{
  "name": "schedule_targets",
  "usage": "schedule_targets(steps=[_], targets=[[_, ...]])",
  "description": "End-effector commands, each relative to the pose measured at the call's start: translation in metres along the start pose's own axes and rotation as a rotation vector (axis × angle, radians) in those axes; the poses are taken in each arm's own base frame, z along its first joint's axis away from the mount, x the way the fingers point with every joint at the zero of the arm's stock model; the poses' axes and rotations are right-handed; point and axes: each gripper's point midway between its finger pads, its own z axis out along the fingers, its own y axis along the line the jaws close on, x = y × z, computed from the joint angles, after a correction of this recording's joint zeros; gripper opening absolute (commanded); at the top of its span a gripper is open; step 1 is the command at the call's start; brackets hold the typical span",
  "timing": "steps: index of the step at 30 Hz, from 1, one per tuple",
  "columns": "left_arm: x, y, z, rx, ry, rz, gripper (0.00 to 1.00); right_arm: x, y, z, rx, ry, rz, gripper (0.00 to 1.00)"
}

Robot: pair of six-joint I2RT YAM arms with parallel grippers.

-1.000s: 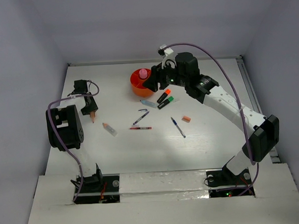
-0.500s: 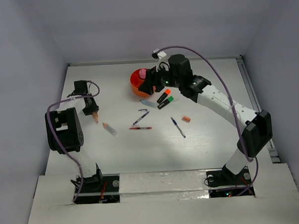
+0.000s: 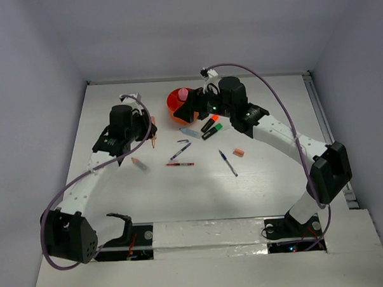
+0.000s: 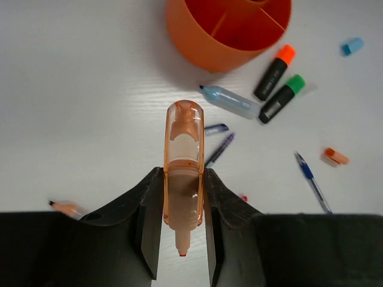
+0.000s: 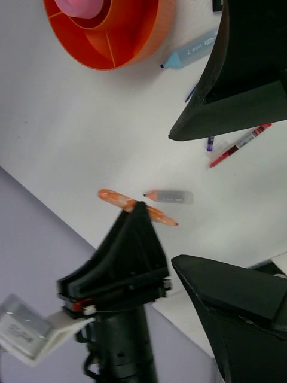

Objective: Sort the stationery into containers
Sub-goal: Pick up the pen from the center of the board, then close the pen cap on the pen.

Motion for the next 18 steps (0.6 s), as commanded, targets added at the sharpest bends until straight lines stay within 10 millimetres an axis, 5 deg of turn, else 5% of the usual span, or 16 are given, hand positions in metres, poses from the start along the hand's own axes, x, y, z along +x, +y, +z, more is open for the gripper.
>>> schedule_targets(steps=[1, 7, 18], targets=[[0.018, -0.018, -0.006, 0.078, 0.006, -0.052, 0.00, -0.045, 0.026, -0.015, -0.040, -0.174, 0.020, 0.83], [0.025, -0.071, -0.022, 0.184, -0.023, 0.023, 0.00, -0.034, 0.008, -0.003, 0.017, -0.168, 0.113, 0.76], [0.017, -0.097, -0.029, 0.170, -0.094, 0.078, 0.00, 0.018, -0.022, 0.014, 0.100, -0.081, 0.223, 0.72]])
